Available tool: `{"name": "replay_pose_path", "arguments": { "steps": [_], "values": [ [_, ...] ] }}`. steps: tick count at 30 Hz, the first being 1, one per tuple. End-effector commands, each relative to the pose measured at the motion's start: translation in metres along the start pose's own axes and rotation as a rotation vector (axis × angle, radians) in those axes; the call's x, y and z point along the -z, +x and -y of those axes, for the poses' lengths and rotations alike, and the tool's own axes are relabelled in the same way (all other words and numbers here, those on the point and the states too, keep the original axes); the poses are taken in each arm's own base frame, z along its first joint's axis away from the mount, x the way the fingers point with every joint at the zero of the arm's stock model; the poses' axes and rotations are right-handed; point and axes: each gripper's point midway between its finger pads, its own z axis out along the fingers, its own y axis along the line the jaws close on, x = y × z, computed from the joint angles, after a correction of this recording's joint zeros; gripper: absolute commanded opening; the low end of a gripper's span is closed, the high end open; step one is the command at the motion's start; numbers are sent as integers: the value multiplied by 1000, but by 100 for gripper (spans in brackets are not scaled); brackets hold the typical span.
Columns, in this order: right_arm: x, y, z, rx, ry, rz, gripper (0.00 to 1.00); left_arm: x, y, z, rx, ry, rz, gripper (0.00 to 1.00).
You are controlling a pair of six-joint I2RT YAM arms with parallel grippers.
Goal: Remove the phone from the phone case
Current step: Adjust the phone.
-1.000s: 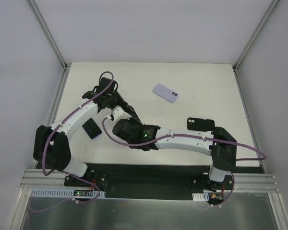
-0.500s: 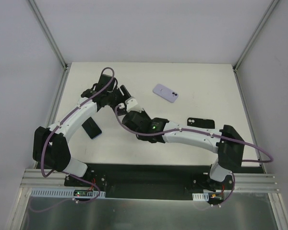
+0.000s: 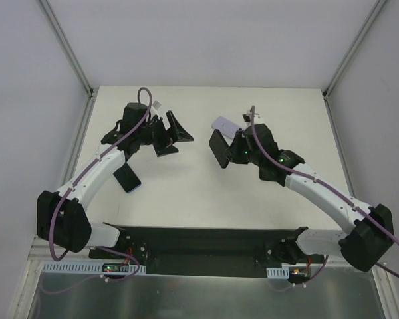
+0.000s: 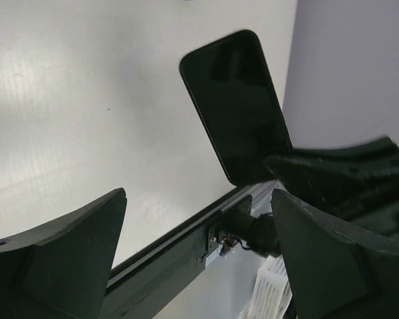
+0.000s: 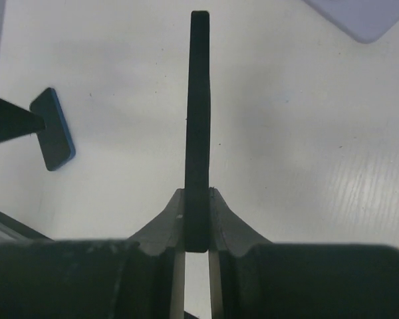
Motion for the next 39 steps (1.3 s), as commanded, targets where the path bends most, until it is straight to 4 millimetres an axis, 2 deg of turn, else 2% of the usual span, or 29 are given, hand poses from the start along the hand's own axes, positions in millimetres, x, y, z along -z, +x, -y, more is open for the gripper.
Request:
{"name": "replay_pose_path", "arguments": {
  "steps": [1,2,4,5,9,10,11,13,14,16,25,31,34,35,38,39],
  "values": [
    [31,-44,-44,-261,-398,69,1,12,17,50,-210,383,-45,88],
    [31,-41,-44,-280,-428,60,2,18,30,57,-231,471,-111,89],
    [44,-58,-50,-351,-540,84,1,21,35,65,-252,591,-110,89],
    [45,-56,-49,-377,-563,75,1,22,37,67,-221,616,-128,90],
    [60,-68,-55,-421,-645,95,1,13,42,58,-147,654,-142,90],
    [63,-73,-57,-439,-667,106,1,15,39,64,-176,707,-116,90],
    [65,-73,-59,-448,-678,104,1,16,40,65,-132,720,-130,90],
    [66,-74,-62,-475,-705,102,1,12,39,62,-108,742,-123,90],
    [65,-74,-62,-489,-708,98,1,15,37,67,-109,775,-110,90],
    [62,-73,-62,-505,-717,97,2,10,34,64,-82,779,-105,89],
    [57,-70,-65,-568,-746,60,2,11,23,74,-50,864,-52,83],
    [51,-68,-68,-627,-766,24,1,9,20,75,-39,870,-47,69],
    [45,-64,-67,-659,-770,3,1,8,17,76,-26,869,-32,58],
    [45,-62,-69,-662,-772,-6,1,7,15,76,-19,866,-23,50],
    [41,-56,-69,-667,-756,-26,2,3,14,76,-1,856,-24,38],
    [40,-52,-68,-670,-733,-39,1,1,14,76,4,856,-21,28]
  ]
}}
